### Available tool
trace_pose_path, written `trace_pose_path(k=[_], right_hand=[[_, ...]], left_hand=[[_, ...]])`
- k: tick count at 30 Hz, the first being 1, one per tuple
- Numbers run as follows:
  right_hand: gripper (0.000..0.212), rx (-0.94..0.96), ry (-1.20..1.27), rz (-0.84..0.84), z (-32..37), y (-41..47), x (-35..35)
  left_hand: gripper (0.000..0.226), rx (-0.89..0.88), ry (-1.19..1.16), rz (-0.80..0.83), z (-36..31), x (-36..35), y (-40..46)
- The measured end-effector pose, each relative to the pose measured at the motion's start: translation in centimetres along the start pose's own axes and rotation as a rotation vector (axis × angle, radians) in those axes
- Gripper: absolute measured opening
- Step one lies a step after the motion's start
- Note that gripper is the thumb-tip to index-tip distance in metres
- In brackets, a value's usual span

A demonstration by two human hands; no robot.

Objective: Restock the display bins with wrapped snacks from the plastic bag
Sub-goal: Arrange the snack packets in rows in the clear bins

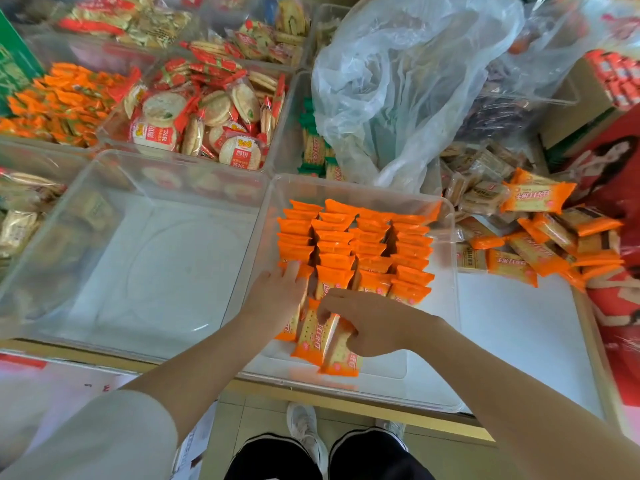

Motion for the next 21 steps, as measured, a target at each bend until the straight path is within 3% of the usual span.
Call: trace_pose_path(k=[2,4,7,12,14,17,19,21], right_hand=[[0.044,-0.023,0.023,-0.002,-0.4,1.5,-1.0],[0.047,-0.068,0.009,-0.068,-1.0,3.0,-2.2],[0.052,-0.134,0.036,-0.183,-1.3,4.3,-3.7],[0.055,-0.355,-0.122,-0.465,-1.3,3.8,-5.4],[0.043,-0.489,0.075,-0.529,-1.8,2.7,-5.6],[0.028,-0.719,0.496,-0.318,-3.1,2.1,-5.8],[0.034,-0.820,0.829,-0.190,-3.4,2.8,-6.4],[0.041,-0.841,0.967,-0.173,-3.1,3.8,-6.7]], left_hand=[[0.028,0.029,0.010,0.067,0.3,-0.5,0.2],[0.020,0.012,-0.012,-0.026,0.3,-0.3,0.2],[0.035,-0.023,-0.005,-0.043,0.6,-1.1,0.4],[0.034,-0.052,-0.029,-0.037,0.5,-1.2,0.2],[0.031,-0.069,-0.047,-0.068,0.6,-1.1,0.3],[0.023,-0.083,0.028,-0.182,0.6,-0.8,0.5],[0.023,-0.077,0.090,-0.209,0.8,-0.6,0.8],[0.021,-0.080,0.138,-0.182,1.1,-0.2,1.1]])
Point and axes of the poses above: each hand's wrist, its own y-axis towards the middle knuckle, its own x-axis out of the back of the hand, z = x × y, the point moved 1 cm from there along y, towards the middle knuckle, and after that the axes turned 2 degrees about z, right-handed, at the moved point
